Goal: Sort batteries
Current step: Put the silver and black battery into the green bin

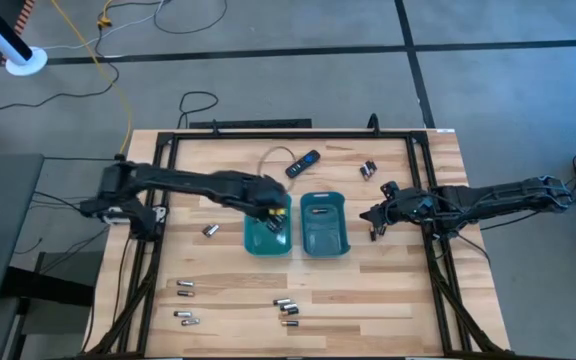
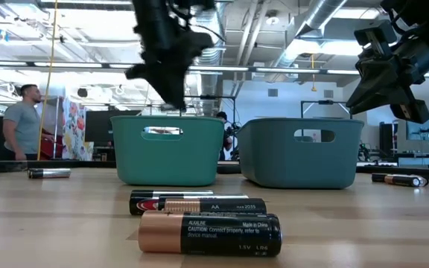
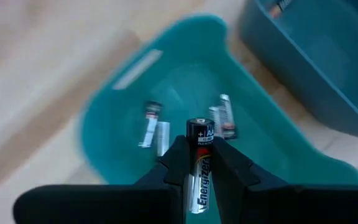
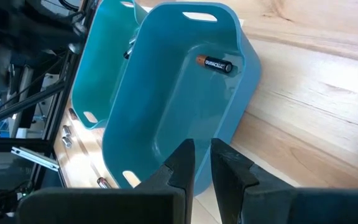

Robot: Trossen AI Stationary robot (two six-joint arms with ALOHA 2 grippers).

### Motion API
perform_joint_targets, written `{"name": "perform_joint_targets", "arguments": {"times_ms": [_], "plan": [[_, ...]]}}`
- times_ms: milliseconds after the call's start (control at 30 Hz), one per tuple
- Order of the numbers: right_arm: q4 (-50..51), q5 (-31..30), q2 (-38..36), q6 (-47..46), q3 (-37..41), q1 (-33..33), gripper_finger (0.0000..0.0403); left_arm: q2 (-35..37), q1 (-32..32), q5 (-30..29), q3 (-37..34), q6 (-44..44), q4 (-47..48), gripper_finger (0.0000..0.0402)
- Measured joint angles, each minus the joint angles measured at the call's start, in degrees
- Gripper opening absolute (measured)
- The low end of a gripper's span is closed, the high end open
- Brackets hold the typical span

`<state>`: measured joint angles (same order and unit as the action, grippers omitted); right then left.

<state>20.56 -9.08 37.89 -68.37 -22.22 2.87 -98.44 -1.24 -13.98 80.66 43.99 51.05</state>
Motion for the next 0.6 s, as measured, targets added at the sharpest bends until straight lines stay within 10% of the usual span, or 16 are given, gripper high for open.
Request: {"name": "perform_joint_targets", "arguments": {"times_ms": [600], "plan": [[0.2,0.0,0.0,4.5,0.0,0.0,0.0071,-17.4,-0.3,8.1,3.3,7.7,-2.1,0.0037]]}}
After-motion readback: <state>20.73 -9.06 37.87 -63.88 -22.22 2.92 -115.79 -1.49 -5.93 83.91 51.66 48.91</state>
